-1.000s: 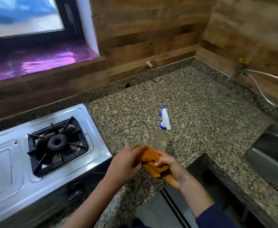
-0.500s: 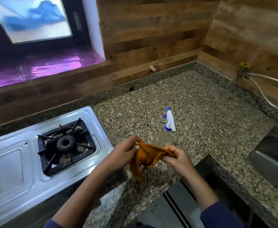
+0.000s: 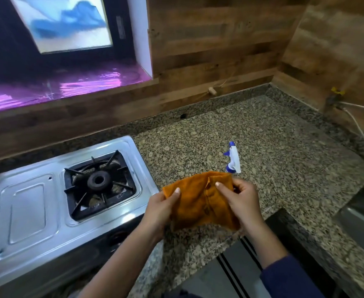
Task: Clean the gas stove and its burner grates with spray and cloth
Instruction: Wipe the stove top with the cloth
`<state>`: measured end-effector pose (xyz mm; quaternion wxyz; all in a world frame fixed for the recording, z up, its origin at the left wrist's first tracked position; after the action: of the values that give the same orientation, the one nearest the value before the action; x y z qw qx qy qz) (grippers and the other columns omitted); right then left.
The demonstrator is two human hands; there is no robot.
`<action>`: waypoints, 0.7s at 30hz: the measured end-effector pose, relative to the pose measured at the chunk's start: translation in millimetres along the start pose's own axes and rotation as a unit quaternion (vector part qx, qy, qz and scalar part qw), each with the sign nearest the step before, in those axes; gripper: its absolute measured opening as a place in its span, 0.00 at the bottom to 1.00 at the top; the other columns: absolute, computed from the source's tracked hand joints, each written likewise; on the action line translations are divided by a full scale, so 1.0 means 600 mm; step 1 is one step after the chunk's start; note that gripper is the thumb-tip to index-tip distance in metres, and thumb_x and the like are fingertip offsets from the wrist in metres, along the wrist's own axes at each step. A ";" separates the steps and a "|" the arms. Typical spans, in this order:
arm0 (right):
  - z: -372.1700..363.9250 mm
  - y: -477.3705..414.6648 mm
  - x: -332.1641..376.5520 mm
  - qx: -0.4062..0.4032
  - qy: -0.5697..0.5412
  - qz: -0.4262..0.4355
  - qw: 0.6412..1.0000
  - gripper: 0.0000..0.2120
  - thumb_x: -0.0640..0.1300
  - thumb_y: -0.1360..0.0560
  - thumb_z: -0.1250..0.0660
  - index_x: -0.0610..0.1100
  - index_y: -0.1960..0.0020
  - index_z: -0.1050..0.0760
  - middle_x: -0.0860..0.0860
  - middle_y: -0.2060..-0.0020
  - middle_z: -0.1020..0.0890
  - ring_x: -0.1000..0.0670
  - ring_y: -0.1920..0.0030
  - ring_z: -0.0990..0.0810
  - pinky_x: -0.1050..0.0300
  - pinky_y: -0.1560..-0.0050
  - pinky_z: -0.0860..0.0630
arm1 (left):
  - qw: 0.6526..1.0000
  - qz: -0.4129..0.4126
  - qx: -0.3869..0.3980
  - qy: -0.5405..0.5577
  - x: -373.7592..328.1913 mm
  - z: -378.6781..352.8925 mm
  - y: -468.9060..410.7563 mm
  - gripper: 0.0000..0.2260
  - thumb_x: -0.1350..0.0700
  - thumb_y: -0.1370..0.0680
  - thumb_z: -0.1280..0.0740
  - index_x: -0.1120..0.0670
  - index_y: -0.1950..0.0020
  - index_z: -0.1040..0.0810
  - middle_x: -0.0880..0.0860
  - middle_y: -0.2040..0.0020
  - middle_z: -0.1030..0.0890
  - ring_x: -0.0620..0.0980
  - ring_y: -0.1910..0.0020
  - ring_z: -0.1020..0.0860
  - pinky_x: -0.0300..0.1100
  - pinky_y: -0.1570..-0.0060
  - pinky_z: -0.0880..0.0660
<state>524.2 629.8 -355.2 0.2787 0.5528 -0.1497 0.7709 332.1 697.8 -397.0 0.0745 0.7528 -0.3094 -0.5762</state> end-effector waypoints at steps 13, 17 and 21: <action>-0.101 0.041 0.017 0.230 -0.218 -0.051 0.947 0.16 0.39 0.26 0.36 0.45 0.39 0.22 0.53 0.47 0.15 0.55 0.46 0.17 0.61 0.53 0.20 | 0.979 -0.156 0.060 -0.120 -0.005 -0.002 0.033 0.13 0.54 0.28 0.25 0.49 0.44 0.18 0.53 0.53 0.15 0.53 0.51 0.16 0.53 0.47 0.21; -0.115 0.037 -0.005 0.267 -0.166 -0.010 0.949 0.16 0.32 0.26 0.35 0.46 0.45 0.18 0.49 0.44 0.16 0.51 0.42 0.18 0.58 0.45 0.21 | 0.986 -0.135 -0.009 -0.100 0.002 0.032 0.034 0.12 0.57 0.28 0.30 0.51 0.45 0.18 0.58 0.53 0.15 0.58 0.52 0.17 0.57 0.47 0.21; -0.137 0.035 -0.021 0.257 -0.032 0.117 0.959 0.07 0.48 0.31 0.28 0.54 0.53 0.20 0.56 0.40 0.22 0.58 0.35 0.27 0.59 0.39 0.29 | 0.997 -0.069 -0.004 -0.038 -0.001 0.070 0.040 0.09 0.60 0.24 0.36 0.57 0.46 0.20 0.62 0.52 0.16 0.60 0.55 0.18 0.56 0.49 0.23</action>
<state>451.6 654.0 -393.7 0.0301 0.6087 -0.0195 0.7926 284.8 689.3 -398.6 0.0257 0.7496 -0.2576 -0.6091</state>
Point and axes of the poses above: each hand's wrist, its own y-axis away from the middle knuckle, its own z-axis out of the back of the hand, x = y × z, the point moved 2 cm from there along -y, towards the middle knuckle
